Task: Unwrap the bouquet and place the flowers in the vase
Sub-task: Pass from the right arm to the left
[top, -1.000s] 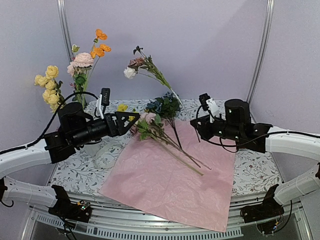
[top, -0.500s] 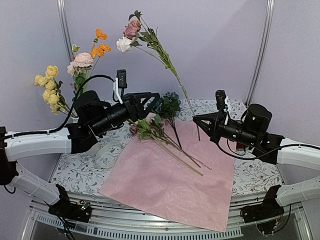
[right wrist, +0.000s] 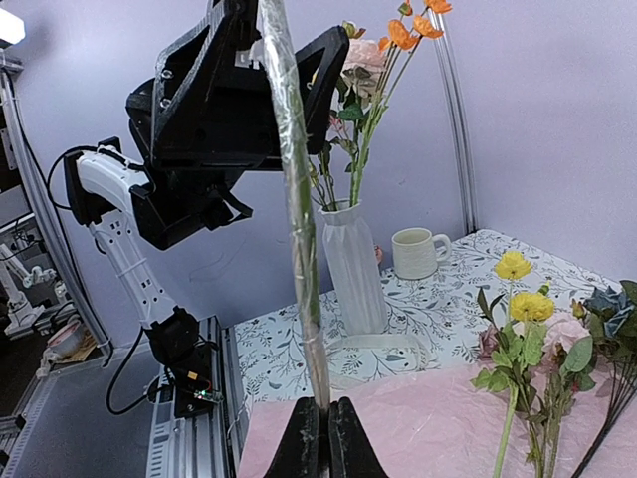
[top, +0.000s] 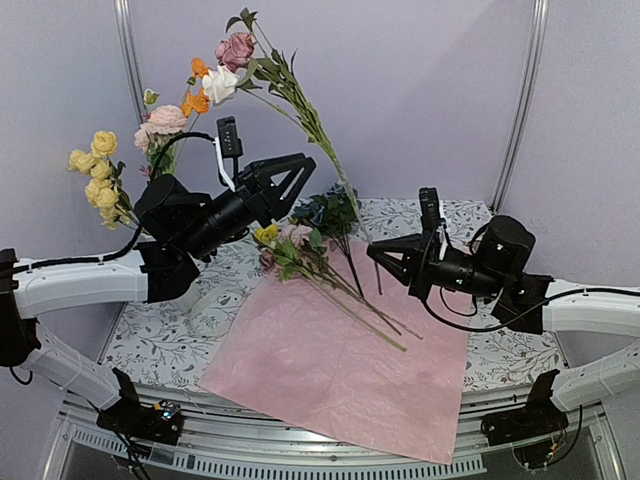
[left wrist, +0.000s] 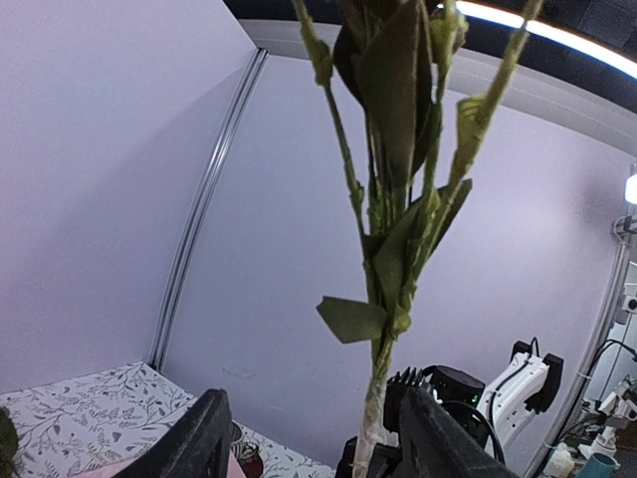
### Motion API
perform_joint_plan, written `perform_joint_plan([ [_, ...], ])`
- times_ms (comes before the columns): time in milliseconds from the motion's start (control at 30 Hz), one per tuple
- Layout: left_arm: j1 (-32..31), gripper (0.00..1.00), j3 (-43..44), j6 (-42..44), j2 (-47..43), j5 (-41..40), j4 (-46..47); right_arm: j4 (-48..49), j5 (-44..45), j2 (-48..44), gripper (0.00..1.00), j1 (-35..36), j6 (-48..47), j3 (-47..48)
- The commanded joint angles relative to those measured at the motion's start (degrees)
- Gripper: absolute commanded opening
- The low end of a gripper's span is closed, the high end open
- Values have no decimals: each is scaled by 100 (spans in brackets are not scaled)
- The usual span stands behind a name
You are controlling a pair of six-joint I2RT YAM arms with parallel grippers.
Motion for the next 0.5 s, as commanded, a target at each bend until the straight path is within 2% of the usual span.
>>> perform_joint_plan([
  [0, -93, 58, 88, 107, 7, 78, 259, 398, -204, 212, 3, 105, 179, 35],
  [67, -90, 54, 87, 114, 7, 103, 253, 443, -229, 269, 3, 129, 213, 38],
  [200, -91, 52, 80, 122, -6, 121, 251, 469, -244, 362, 3, 157, 249, 42],
  [333, -94, 44, 80, 148, -31, 134, 258, 484, -271, 392, 3, 183, 272, 11],
  [467, -95, 44, 63, 121, -46, 42, 250, 482, -246, 421, 3, 196, 257, -29],
])
